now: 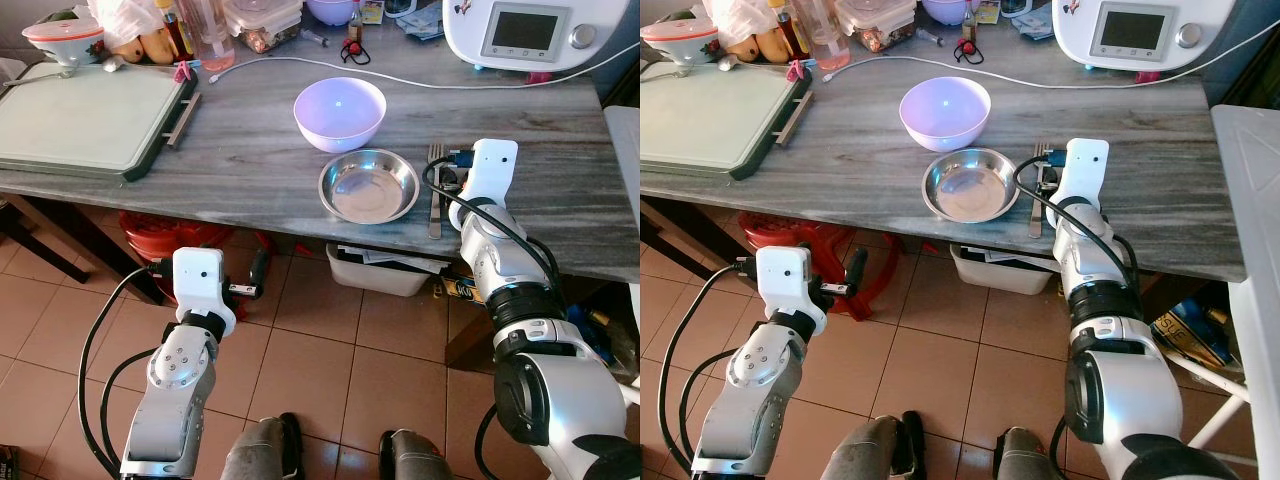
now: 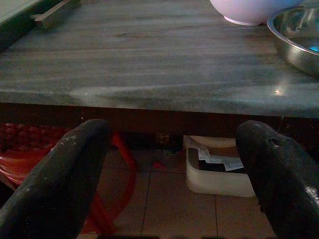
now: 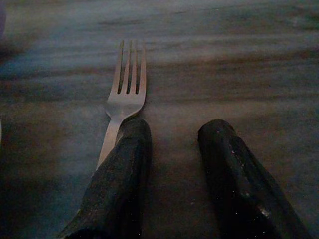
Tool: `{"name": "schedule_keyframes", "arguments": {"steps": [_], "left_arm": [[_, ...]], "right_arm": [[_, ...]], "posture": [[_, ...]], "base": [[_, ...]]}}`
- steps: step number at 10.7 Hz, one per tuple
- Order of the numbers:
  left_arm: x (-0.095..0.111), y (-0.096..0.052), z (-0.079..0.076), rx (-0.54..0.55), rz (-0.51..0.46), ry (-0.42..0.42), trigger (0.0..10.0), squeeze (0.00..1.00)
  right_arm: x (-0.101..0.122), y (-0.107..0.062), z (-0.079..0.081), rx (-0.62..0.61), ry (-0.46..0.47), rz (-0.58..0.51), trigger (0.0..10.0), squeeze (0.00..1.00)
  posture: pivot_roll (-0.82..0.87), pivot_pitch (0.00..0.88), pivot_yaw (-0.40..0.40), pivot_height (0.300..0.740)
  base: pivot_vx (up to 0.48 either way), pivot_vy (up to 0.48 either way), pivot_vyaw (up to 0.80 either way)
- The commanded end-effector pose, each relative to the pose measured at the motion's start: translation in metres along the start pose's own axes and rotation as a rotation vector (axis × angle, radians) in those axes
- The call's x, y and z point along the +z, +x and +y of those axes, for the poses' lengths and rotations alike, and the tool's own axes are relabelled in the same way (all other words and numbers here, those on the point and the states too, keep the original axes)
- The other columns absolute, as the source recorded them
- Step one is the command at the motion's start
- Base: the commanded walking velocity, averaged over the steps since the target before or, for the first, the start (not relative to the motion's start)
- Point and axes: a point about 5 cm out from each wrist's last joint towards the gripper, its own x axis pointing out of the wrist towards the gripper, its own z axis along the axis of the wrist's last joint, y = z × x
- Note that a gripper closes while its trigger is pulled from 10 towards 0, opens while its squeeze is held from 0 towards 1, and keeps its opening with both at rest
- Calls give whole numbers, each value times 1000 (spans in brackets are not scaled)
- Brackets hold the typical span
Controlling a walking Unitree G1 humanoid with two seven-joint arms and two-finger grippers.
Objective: Setting the table
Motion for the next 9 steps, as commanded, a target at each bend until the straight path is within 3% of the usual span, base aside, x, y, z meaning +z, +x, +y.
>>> {"name": "schedule_keyframes", "arguments": {"steps": [1,6,7,8,9], "left_arm": [[1,0,4,19,1,6,10000,0],[7,4,6,29,-26,1,10000,0],[14,4,10,41,-54,2,10000,0],[20,2,12,59,-75,-9,10000,0],[19,0,12,74,-76,-29,10000,0]], "right_arm": [[0,-1,3,8,10,-11,10000,0],[5,-26,-23,-33,-29,-121,10000,0],[11,-38,-29,-63,-46,-181,10000,0],[14,-50,-29,-65,-65,-246,10000,706],[4,-69,-22,-40,-56,-287,10000,1000]], "posture": [[41,175,87,740],[25,175,77,740],[23,184,72,740],[18,188,65,740],[13,183,59,740]], "base": [[0,0,0],[0,0,0],[0,0,0],[0,0,0],[0,0,0]]}}
